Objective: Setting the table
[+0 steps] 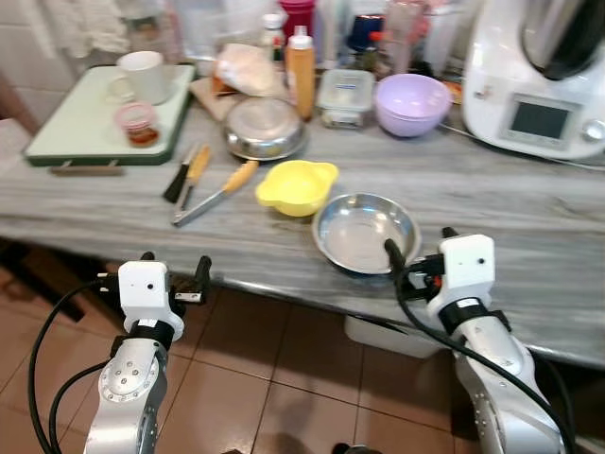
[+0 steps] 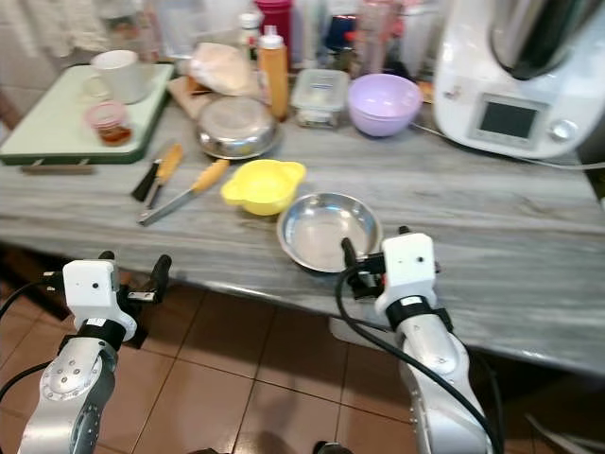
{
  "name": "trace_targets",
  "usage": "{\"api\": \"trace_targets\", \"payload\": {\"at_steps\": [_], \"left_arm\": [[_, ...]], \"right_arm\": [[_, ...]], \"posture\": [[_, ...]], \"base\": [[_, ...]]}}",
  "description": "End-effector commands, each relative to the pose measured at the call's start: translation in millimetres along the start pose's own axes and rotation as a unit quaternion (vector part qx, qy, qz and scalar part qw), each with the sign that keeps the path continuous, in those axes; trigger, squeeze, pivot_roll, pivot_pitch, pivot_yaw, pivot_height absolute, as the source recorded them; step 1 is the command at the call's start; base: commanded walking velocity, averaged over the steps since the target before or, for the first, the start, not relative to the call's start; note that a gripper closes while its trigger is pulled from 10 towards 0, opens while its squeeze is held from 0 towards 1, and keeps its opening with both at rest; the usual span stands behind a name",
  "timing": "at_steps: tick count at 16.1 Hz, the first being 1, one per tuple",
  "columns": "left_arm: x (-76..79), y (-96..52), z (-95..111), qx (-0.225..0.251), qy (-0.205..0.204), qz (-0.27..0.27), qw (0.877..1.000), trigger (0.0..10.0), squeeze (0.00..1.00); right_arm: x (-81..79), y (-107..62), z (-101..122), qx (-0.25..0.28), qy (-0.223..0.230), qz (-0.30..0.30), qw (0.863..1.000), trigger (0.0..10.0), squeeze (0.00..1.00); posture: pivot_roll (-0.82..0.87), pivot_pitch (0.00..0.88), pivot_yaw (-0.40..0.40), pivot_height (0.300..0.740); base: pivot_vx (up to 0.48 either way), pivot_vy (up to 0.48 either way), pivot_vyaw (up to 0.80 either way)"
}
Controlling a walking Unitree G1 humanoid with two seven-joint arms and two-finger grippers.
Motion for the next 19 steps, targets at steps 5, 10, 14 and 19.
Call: {"api": "trace_targets", "payload": {"at_steps": [5, 10, 14, 19], "left_arm": [[-2.3, 0.8, 1, -0.004, 0.025, 0.011, 1.0, 10.0, 0.0], [-1.3, 3.9, -2, -0.017, 0.029, 0.014, 0.999, 10.0, 0.0], [1.5, 7.6, -2, -0.02, 0.027, 0.011, 0.999, 10.0, 0.0], [3.1, 7.5, -3, -0.027, 0.034, 0.001, 0.999, 10.0, 0.0]], "right_arm": [[-2.6, 2.0, 6, 0.014, 0.004, 0.003, 1.0, 10.0, 0.0], [-3.3, 1.8, 7, 0.014, 0.004, 0.004, 1.0, 10.0, 0.0], [-3.6, 4.4, 7, 0.014, 0.005, 0.004, 1.0, 10.0, 0.0], [-9.5, 3.3, 5, 0.01, 0.012, 0.007, 1.0, 10.0, 0.0]], "posture": [[-0.03, 0.091, 0.036, 0.74], [-0.04, 0.096, 0.039, 0.74], [-0.04, 0.098, 0.041, 0.74], [-0.04, 0.098, 0.046, 0.74]], "base": [[0.0, 0.0, 0.0], [-0.158, 0.0, 0.0], [-0.339, 0.0, 0.0], [-0.365, 0.0, 0.0]]}}
Point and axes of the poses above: a point about 5 cm out from each wrist's last joint towards the gripper, its own y axis pointing out of the wrist towards the gripper, its own z axis along the axis of the wrist's last joint, x = y × z, the point moved 6 cm from there along y, pointing out of the wrist towards the gripper, and after that the axes turned 12 degrees about -y, right-handed, at the moved point
